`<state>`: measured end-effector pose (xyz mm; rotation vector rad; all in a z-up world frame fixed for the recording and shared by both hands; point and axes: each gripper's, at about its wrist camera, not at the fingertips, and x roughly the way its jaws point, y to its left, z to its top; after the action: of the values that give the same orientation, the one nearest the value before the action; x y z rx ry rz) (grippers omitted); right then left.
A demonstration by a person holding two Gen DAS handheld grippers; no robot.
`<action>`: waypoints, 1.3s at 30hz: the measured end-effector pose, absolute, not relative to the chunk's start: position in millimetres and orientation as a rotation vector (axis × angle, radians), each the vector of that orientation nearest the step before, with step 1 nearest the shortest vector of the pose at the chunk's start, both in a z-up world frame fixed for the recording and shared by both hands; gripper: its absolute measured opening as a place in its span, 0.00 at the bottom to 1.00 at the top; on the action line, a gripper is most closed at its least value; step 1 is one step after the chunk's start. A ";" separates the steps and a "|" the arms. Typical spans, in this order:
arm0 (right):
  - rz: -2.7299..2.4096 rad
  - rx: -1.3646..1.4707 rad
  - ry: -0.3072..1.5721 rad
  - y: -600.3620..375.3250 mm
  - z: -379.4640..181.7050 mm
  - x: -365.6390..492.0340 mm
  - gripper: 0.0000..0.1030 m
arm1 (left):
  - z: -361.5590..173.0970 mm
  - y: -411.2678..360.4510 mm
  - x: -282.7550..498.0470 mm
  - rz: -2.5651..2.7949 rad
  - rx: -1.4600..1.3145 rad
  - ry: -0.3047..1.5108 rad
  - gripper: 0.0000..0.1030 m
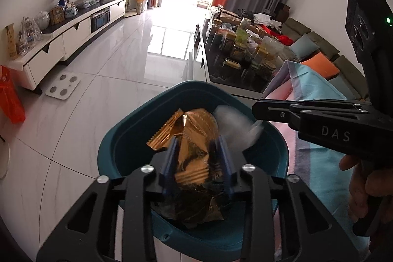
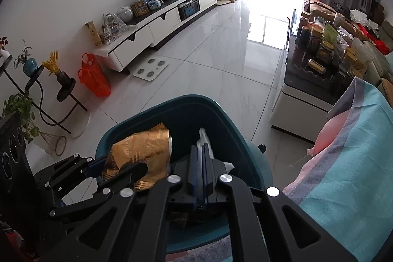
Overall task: Collect trash
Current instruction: 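Open both tools to drop the wrapper and tissue into the bin, then move both tools back over the table toward the orange peel pieces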
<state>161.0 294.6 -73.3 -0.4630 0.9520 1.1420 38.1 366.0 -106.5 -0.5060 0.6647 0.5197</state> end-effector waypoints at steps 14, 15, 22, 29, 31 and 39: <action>1.117 -0.370 0.903 268.9 -53.2 172.0 0.47 | -86.2 361.2 13.9 0.642 -0.463 0.582 0.87; 1.115 -0.360 0.892 265.2 -49.2 171.9 0.53 | -81.1 361.2 9.3 0.655 -0.459 0.569 0.93; 1.100 -0.307 0.797 231.6 -22.4 164.0 0.81 | -36.4 350.9 -26.7 0.736 -0.394 0.470 0.95; 1.083 -0.251 0.702 192.1 2.1 150.8 0.92 | 8.8 328.6 -46.1 0.766 -0.307 0.384 0.95; 1.080 -0.242 0.672 178.0 9.2 146.3 0.92 | 18.6 320.2 -48.1 0.770 -0.278 0.361 0.95; 1.013 -0.212 0.558 104.0 31.2 133.0 0.94 | 58.4 270.7 -39.9 0.681 -0.207 0.281 0.95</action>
<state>133.0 104.0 31.2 -0.2121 0.5583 1.0128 -39.9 270.7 58.4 -0.2066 0.2808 0.6806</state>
